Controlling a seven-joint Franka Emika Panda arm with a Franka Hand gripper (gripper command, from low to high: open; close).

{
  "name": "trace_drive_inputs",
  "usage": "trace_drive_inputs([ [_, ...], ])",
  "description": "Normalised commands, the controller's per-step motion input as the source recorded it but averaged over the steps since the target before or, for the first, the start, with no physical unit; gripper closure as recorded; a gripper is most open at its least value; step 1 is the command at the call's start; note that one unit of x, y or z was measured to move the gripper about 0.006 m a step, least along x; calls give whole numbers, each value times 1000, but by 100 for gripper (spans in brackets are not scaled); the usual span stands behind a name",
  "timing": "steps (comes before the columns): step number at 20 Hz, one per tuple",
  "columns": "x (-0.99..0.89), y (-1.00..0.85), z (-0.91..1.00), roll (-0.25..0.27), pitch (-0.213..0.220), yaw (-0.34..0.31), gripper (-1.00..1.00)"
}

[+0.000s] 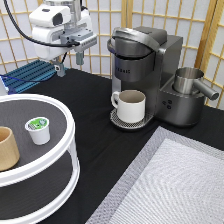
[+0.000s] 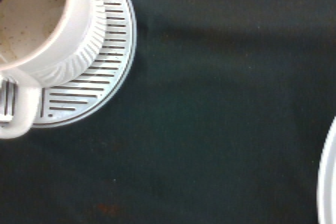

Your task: Make coffee

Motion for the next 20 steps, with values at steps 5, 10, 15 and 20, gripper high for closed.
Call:
trace_drive_inputs([
  [5, 259, -46, 152, 2, 4, -15, -100],
  [10, 773, -117, 676, 1, 4, -29, -100],
  [15, 993, -89, 738, 9, 50, -12, -100],
  [20, 954, -111, 645, 107, 114, 0, -100],
])
